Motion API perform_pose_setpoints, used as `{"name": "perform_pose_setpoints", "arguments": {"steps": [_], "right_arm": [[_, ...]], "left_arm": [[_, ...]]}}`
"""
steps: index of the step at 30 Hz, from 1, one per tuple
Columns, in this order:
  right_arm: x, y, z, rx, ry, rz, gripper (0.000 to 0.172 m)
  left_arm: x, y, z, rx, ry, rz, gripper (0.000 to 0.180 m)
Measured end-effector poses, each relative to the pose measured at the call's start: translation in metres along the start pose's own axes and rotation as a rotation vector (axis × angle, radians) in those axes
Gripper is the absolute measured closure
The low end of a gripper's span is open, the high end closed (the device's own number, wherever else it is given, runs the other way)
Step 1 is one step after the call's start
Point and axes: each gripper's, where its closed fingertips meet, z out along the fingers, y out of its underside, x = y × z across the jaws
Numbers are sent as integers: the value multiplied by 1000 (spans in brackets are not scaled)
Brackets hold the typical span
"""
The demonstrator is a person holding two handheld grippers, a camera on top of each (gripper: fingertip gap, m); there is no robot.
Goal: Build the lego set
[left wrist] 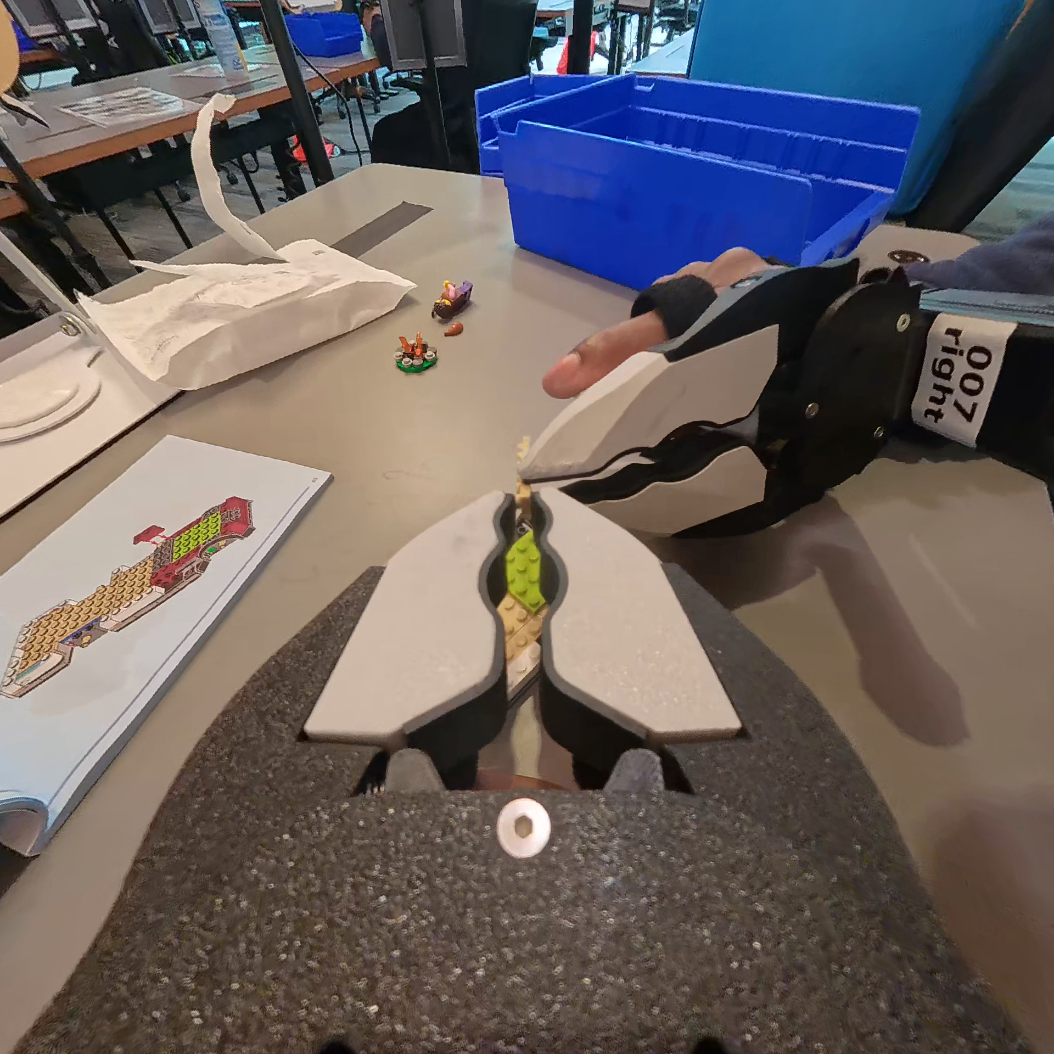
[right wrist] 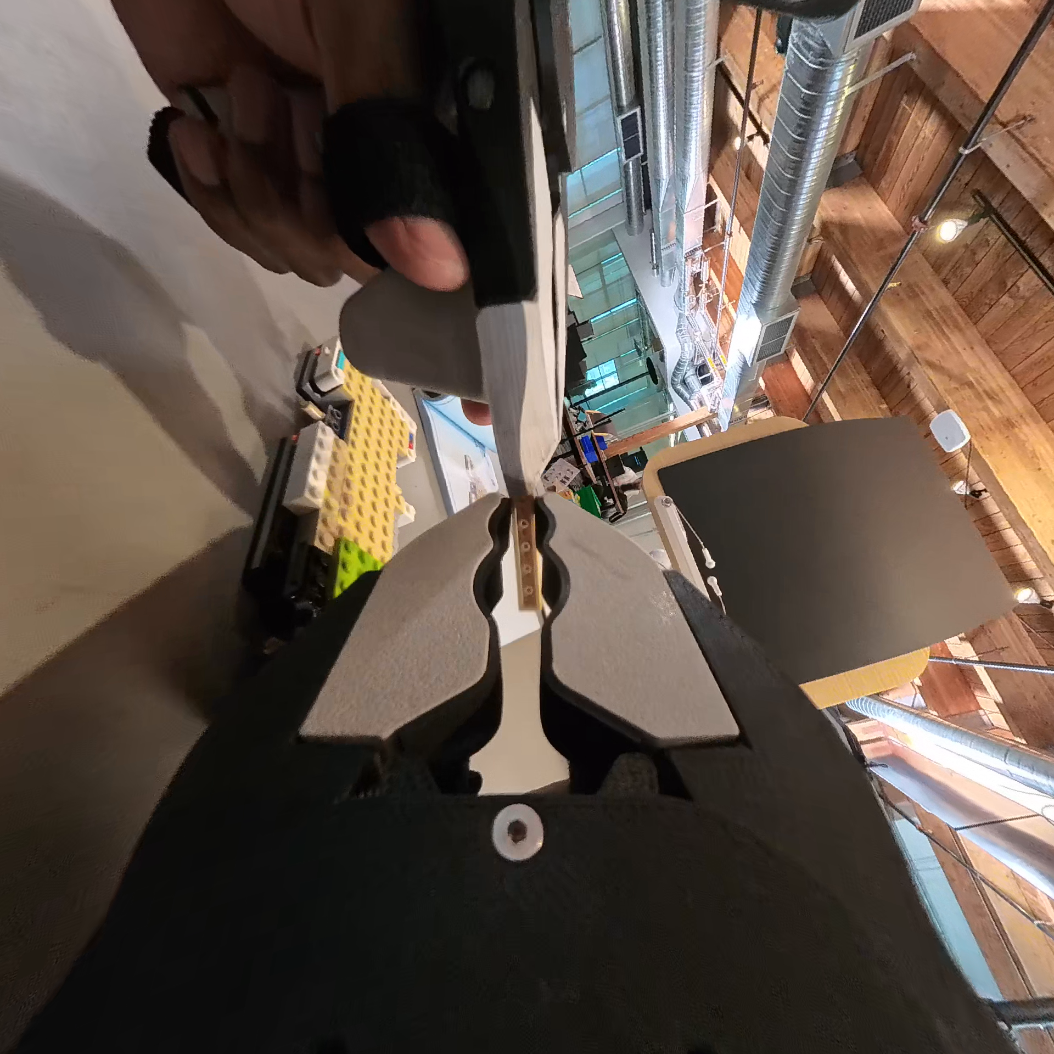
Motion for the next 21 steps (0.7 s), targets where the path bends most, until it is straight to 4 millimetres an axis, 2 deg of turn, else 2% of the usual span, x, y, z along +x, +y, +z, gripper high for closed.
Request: {"name": "perform_pose_setpoints", "arguments": {"steps": [5, 9, 13, 16, 21], "right_arm": [[-5, 2, 0, -14, -45, 54, 161], [-16, 12, -3, -76, -172, 154, 146], [-30, 25, -16, -144, -376, 383, 137], [-42, 35, -24, -226, -526, 579, 123], [-53, 34, -26, -294, -634, 723, 111]], "left_arm": [[-6, 2, -1, -4, -66, 68, 176], [-22, 8, -7, -50, -201, 181, 176], [-20, 23, -10, -146, -264, 434, 176], [-20, 38, -7, -257, -319, 636, 176], [-16, 51, 1, -356, -330, 785, 175]]}}
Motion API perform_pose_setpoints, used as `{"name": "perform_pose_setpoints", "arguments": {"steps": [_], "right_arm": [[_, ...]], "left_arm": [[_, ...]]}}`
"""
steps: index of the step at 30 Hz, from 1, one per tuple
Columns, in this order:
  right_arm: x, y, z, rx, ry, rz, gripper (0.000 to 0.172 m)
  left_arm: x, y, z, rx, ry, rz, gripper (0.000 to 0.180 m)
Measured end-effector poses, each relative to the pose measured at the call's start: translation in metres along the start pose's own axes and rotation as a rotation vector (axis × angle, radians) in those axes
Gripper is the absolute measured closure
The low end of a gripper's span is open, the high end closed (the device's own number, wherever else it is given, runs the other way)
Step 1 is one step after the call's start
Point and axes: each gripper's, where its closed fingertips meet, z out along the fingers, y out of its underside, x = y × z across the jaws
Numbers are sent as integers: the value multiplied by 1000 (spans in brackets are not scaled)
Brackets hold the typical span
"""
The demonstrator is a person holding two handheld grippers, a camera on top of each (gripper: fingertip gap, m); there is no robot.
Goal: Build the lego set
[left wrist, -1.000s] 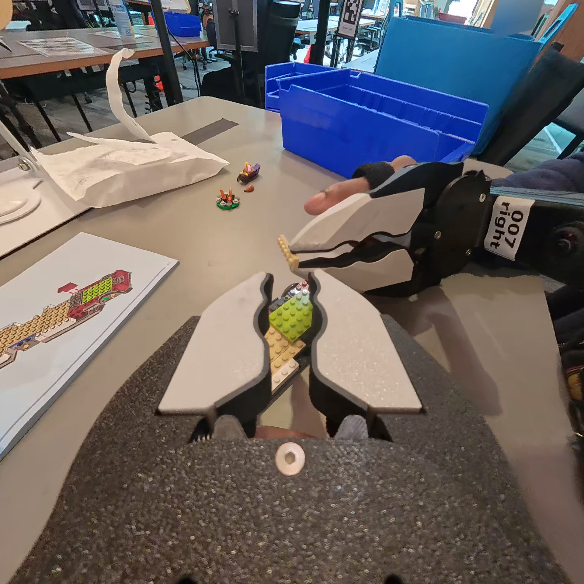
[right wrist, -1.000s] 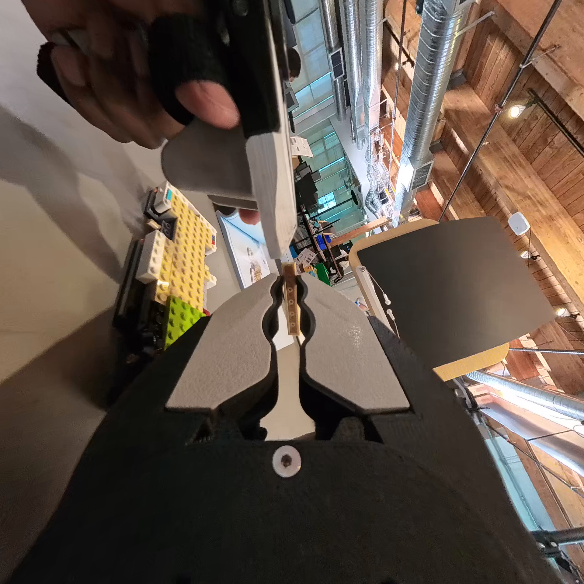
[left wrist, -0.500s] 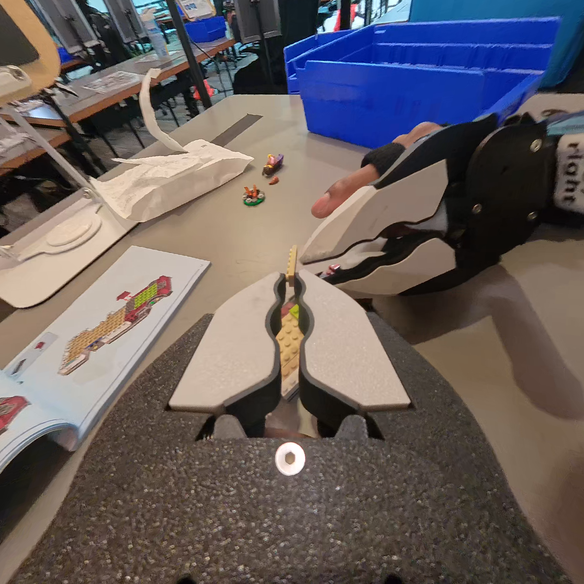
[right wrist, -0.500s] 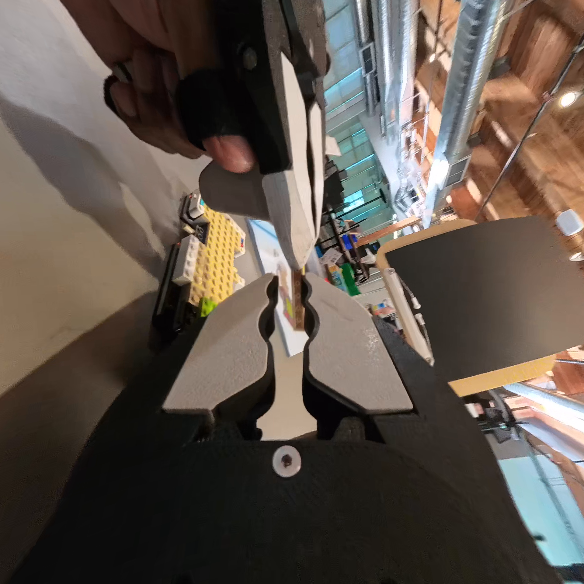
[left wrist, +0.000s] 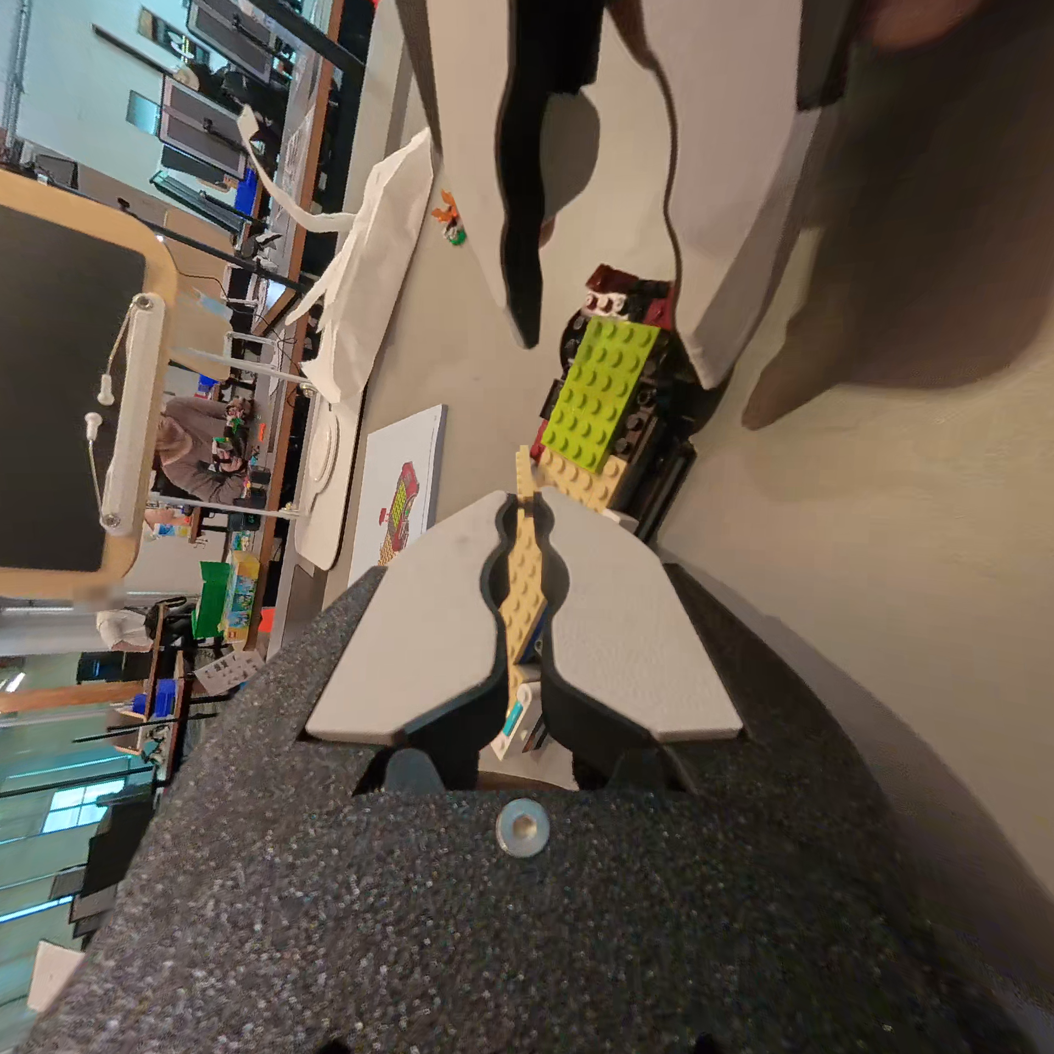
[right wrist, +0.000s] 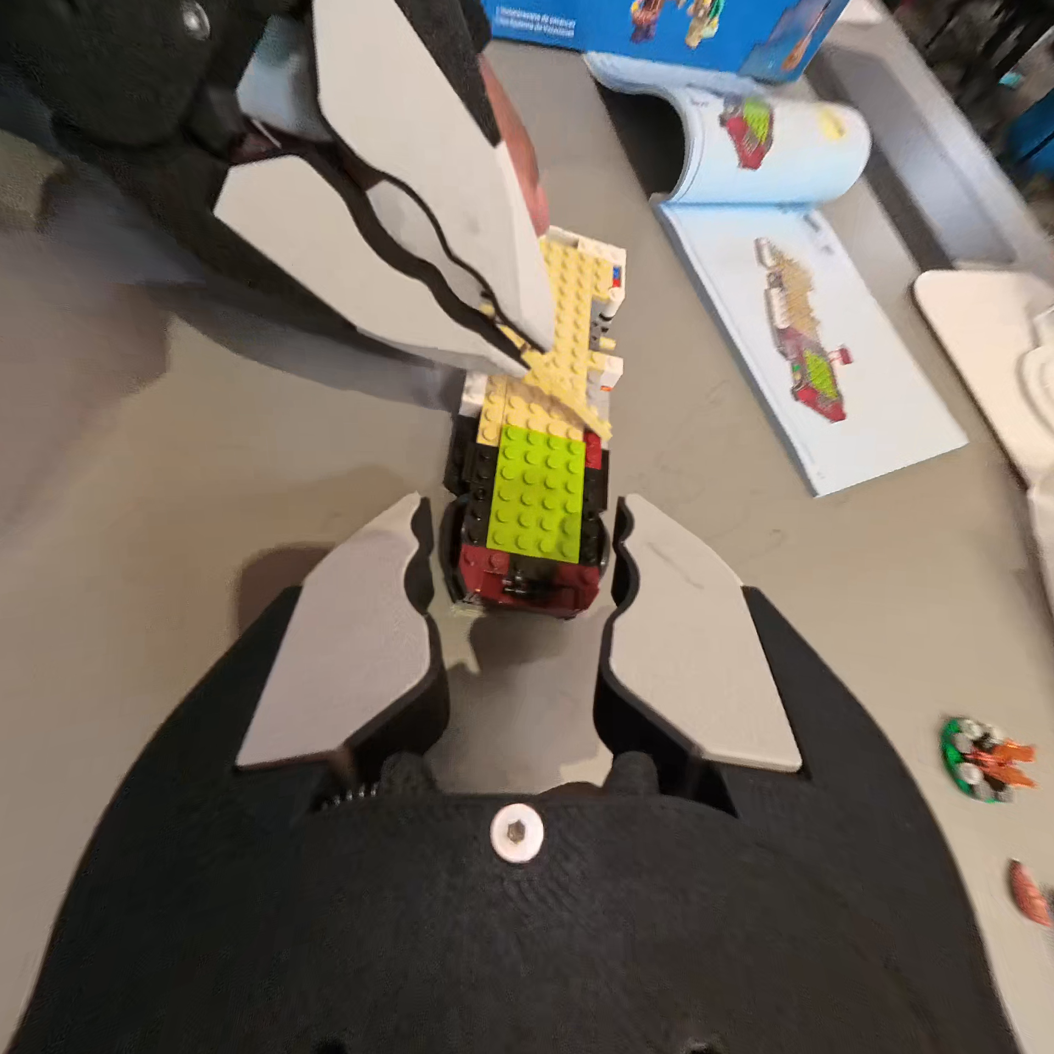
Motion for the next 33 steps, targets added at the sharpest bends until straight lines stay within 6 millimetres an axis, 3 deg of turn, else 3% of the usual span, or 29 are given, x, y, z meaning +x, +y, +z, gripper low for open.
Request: {"name": "perform_pose_setpoints", "arguments": {"steps": [15, 27, 33], "right_arm": [[3, 8, 12, -69, -11, 109, 107], [5, 11, 12, -71, -19, 144, 108], [5, 12, 12, -74, -21, 151, 108]], "left_arm": [[16, -3, -2, -9, 89, 155, 167], [2, -5, -3, -4, 207, -365, 157], [5, -1, -1, -26, 230, -468, 155]]}}
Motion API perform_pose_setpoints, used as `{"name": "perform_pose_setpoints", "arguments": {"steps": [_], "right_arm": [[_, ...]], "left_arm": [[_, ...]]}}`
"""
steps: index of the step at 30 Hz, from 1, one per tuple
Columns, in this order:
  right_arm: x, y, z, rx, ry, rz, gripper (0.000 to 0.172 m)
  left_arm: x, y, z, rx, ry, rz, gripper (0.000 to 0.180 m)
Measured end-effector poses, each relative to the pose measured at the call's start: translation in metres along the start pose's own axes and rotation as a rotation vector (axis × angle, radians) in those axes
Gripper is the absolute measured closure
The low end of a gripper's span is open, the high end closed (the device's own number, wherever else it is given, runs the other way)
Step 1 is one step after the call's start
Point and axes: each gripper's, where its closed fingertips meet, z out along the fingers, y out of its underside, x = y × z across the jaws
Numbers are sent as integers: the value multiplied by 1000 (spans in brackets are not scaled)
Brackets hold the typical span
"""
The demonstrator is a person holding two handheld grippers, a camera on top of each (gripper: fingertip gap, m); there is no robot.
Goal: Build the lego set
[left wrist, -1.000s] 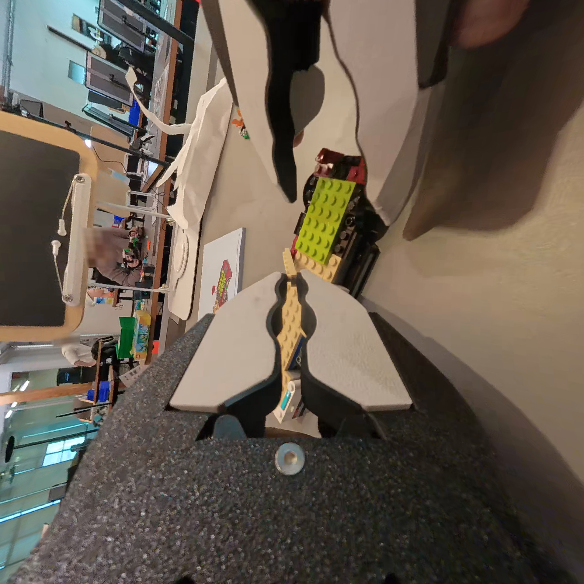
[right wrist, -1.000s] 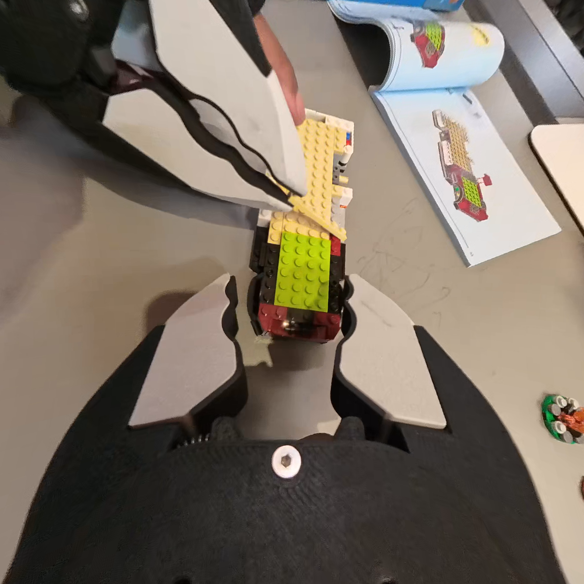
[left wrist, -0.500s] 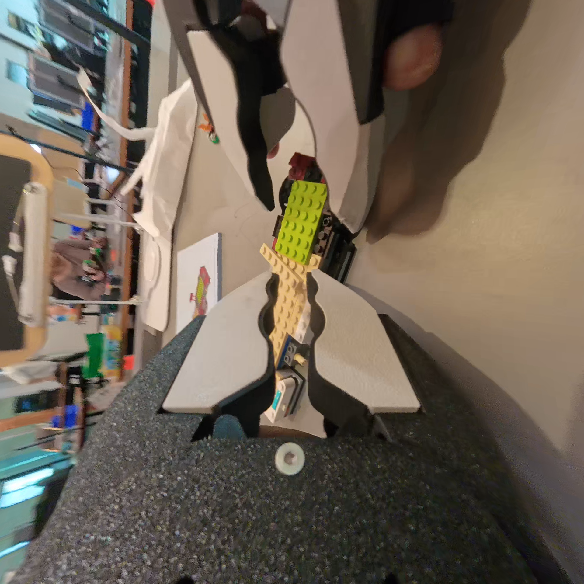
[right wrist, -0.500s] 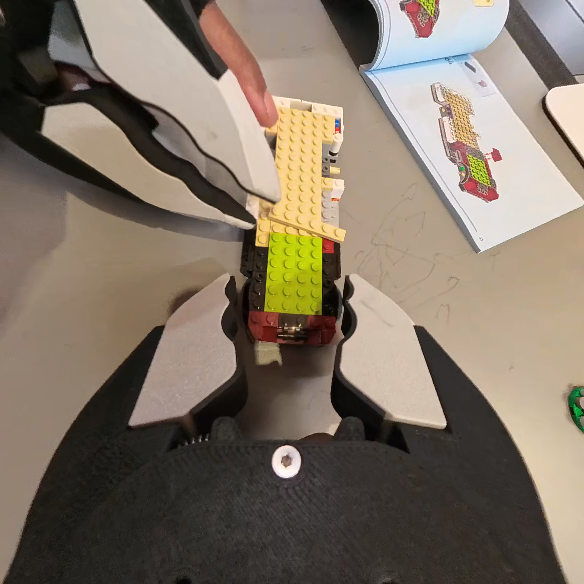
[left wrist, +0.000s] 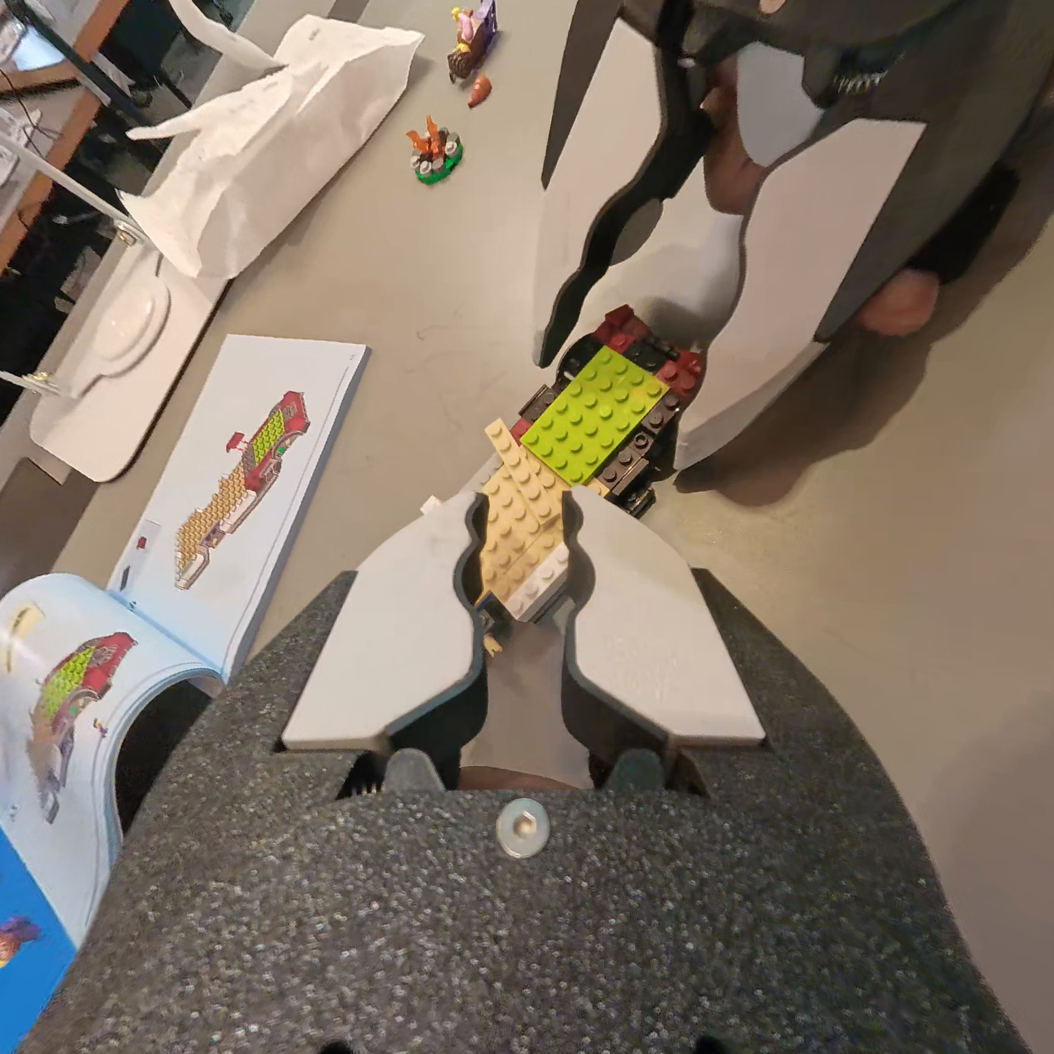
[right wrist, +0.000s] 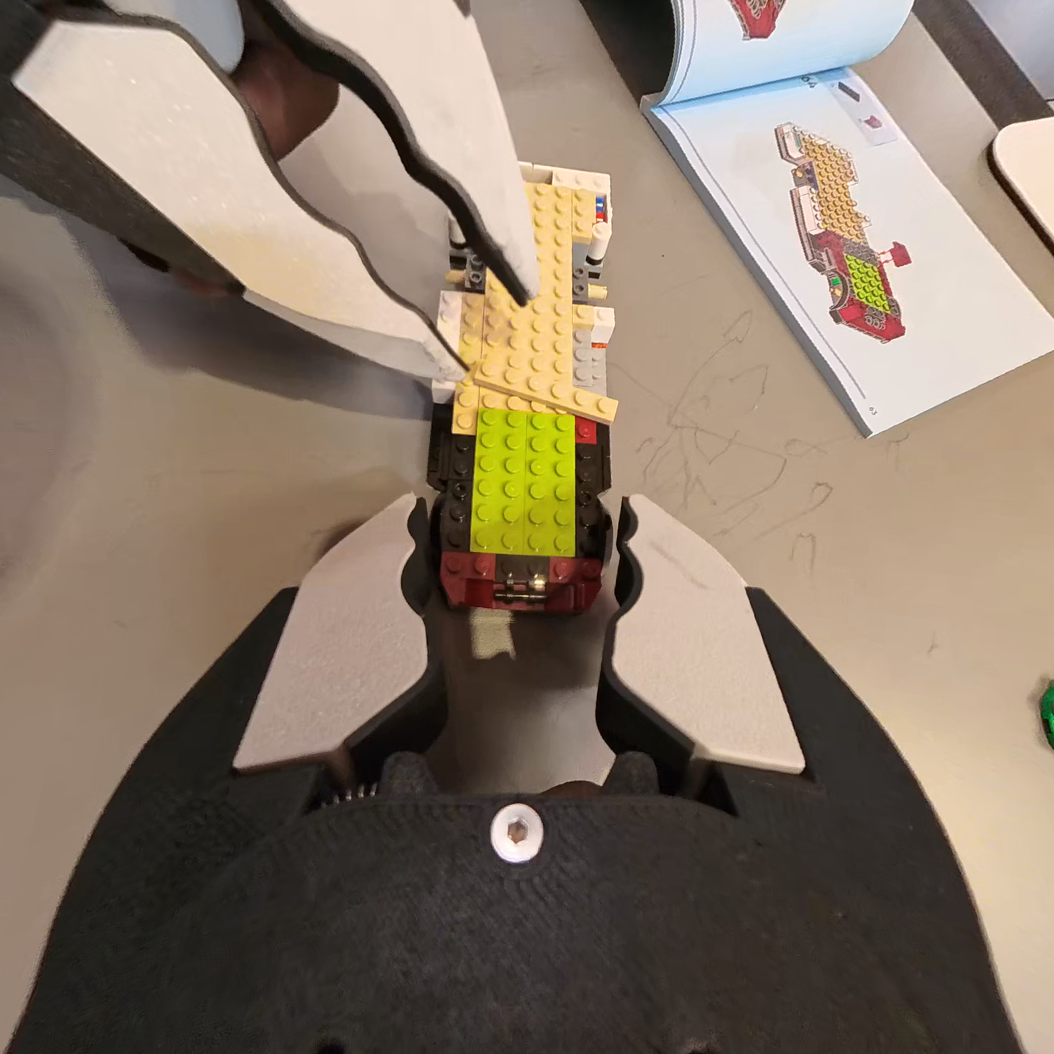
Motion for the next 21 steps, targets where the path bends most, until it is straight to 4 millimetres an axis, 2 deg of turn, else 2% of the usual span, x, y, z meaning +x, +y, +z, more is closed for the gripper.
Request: {"name": "perform_pose_setpoints", "arguments": {"steps": [14, 21], "right_arm": [[1, 1, 1, -6, -3, 14, 109], [2, 1, 1, -8, -2, 26, 110]], "left_arm": [[-3, 2, 2, -28, 65, -225, 155], [-3, 5, 9, -72, 84, -266, 155]]}}
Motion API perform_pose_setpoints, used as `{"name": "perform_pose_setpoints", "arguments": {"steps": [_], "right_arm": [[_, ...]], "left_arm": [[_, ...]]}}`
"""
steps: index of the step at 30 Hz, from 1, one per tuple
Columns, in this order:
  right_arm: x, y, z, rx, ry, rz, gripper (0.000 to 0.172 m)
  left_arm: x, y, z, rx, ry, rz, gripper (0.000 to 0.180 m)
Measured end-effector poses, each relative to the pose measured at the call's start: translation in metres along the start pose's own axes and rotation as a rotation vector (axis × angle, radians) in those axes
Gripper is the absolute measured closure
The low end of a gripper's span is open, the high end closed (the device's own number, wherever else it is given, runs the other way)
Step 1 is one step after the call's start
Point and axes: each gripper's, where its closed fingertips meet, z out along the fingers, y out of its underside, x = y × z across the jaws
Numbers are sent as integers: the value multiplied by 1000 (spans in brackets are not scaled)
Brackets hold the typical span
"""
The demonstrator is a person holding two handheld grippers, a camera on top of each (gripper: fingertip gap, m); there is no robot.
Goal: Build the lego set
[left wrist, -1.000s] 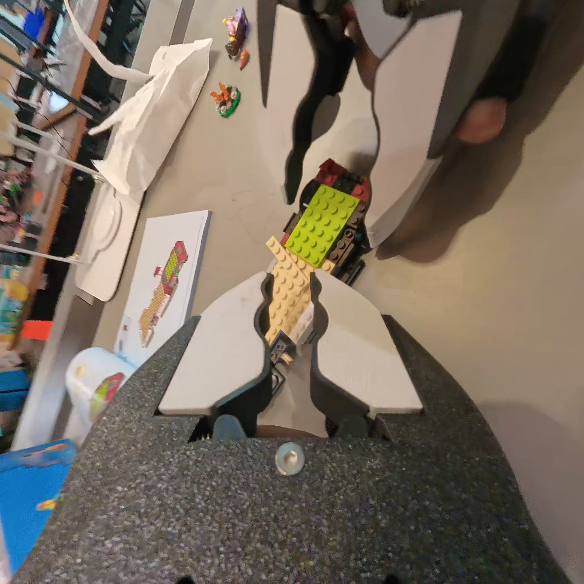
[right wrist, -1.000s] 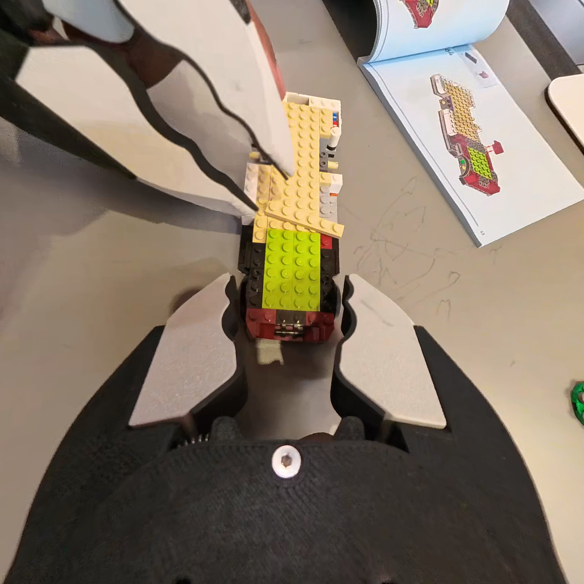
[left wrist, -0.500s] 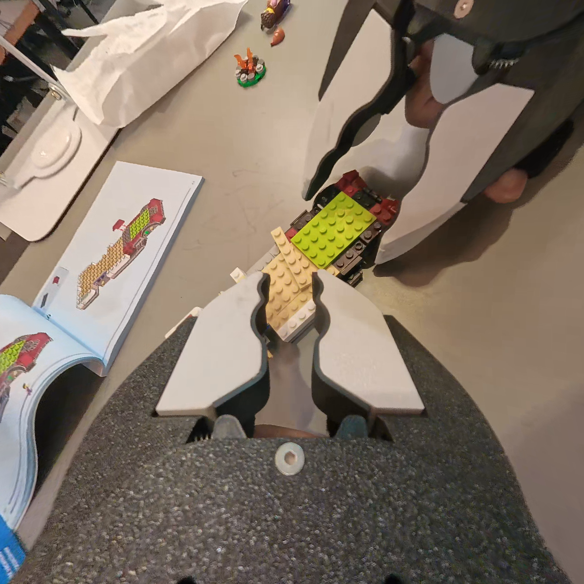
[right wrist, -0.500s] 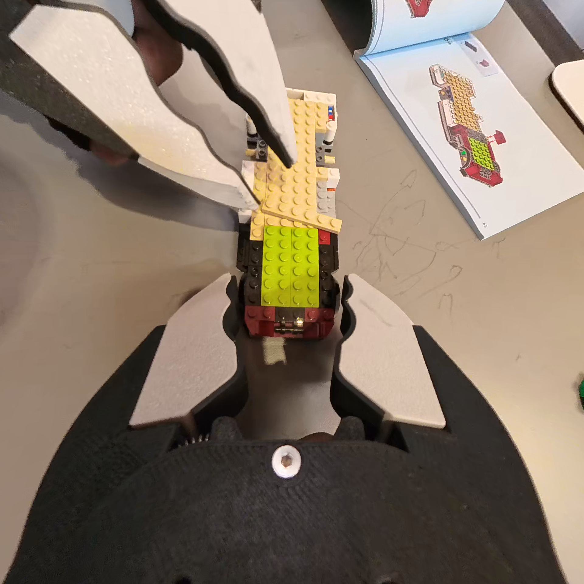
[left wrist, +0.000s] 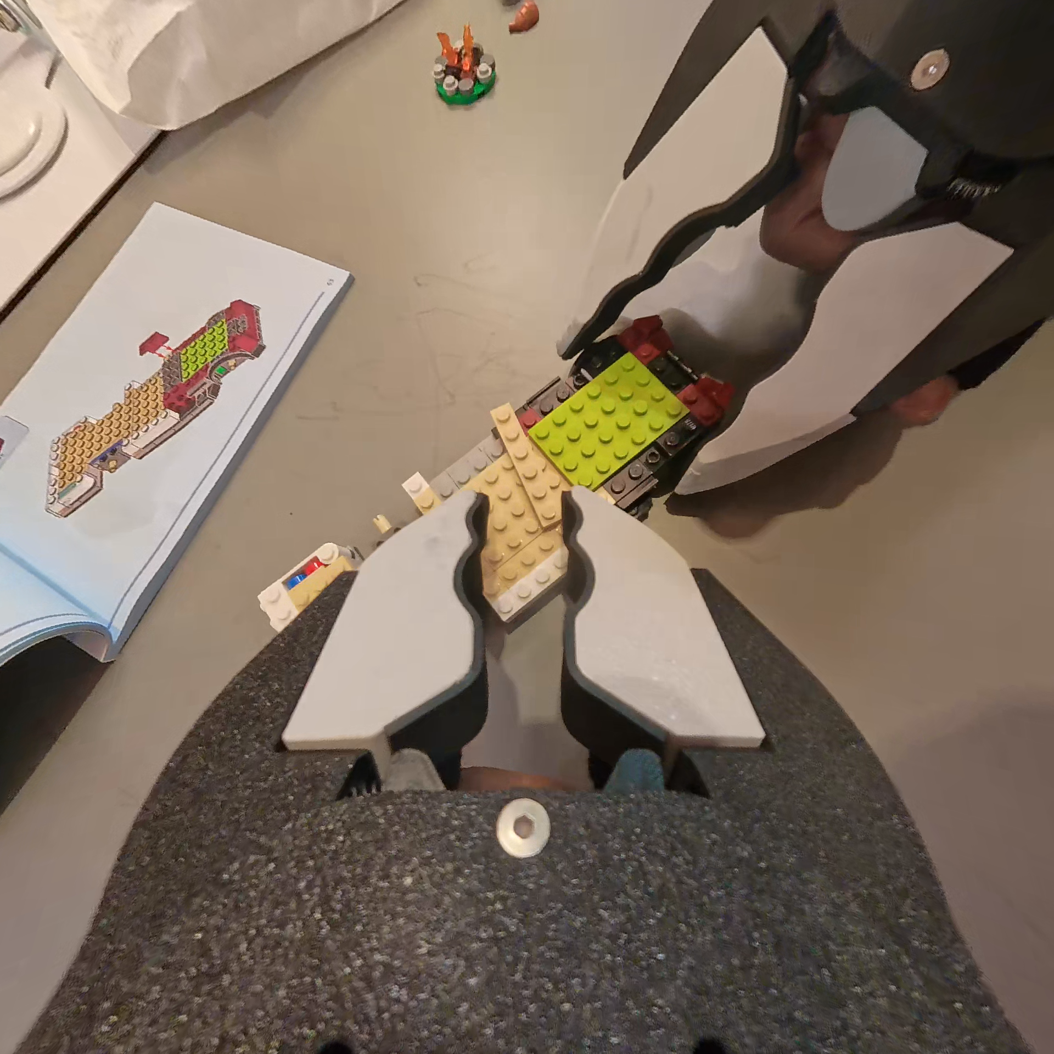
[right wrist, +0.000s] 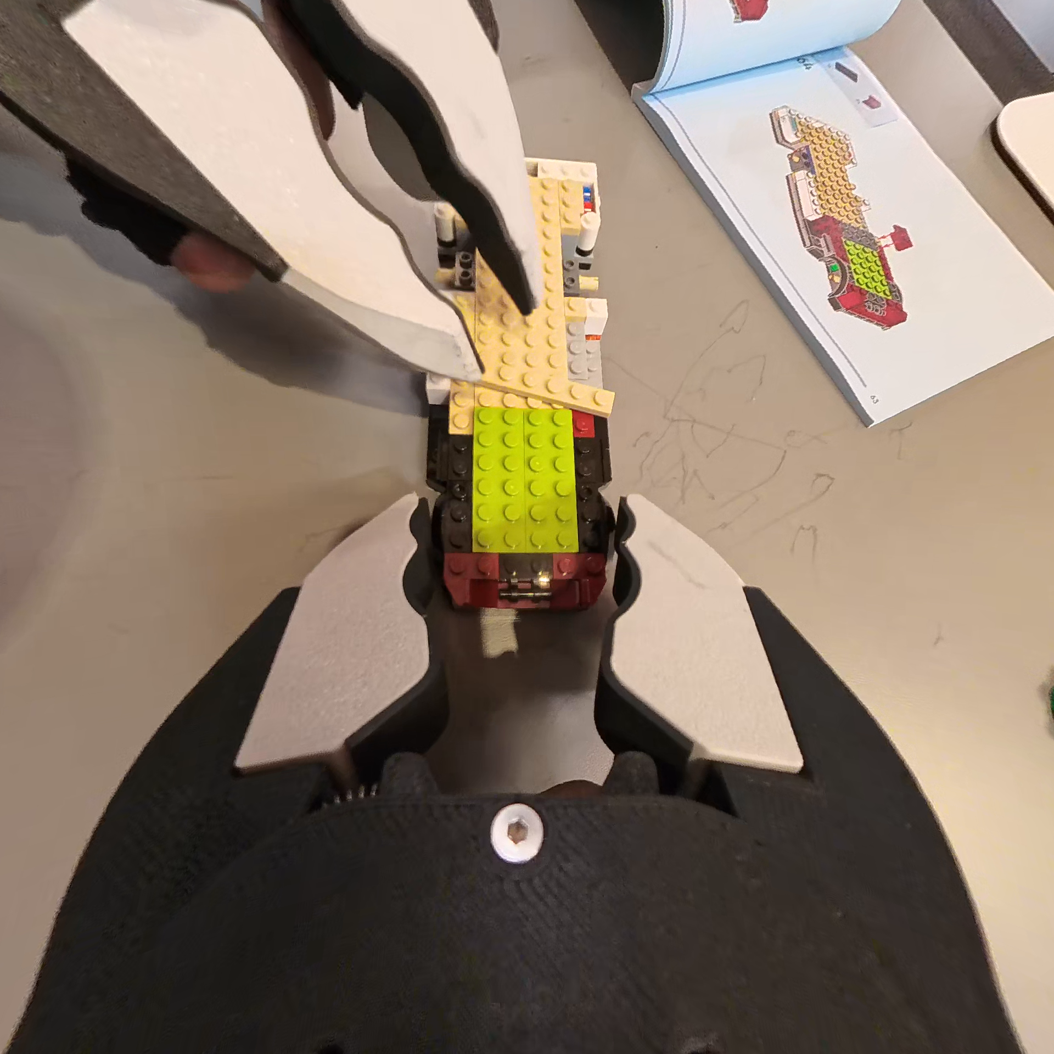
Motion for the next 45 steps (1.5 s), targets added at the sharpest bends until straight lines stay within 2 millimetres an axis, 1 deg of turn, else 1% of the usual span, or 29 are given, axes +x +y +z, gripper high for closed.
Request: {"name": "perform_pose_setpoints", "arguments": {"steps": [7, 15, 19, 23, 26, 32, 40, 45], "right_arm": [[0, 0, 0, 5, -6, 5, 110], [0, -1, -1, 7, -8, 5, 110], [0, -1, -1, 8, -9, 5, 110], [-1, -1, -1, 8, -9, 3, 110], [-1, -1, -1, 7, -9, 3, 110], [-1, -1, -1, 6, -9, 3, 110], [-1, -1, -1, 7, -11, -1, 110], [-1, -5, -1, 17, -22, 9, 109]], "left_arm": [[8, 2, 3, -25, 40, 0, 156], [18, 4, 1, -50, 105, 19, 156], [16, 2, -1, -47, 107, 25, 157], [15, 1, 3, -42, 96, 51, 154], [19, 2, 5, -45, 108, 65, 151], [26, 3, 3, -46, 130, 85, 152], [25, 3, 2, -42, 128, 89, 152], [21, 1, -3, -18, 111, 81, 152]]}}
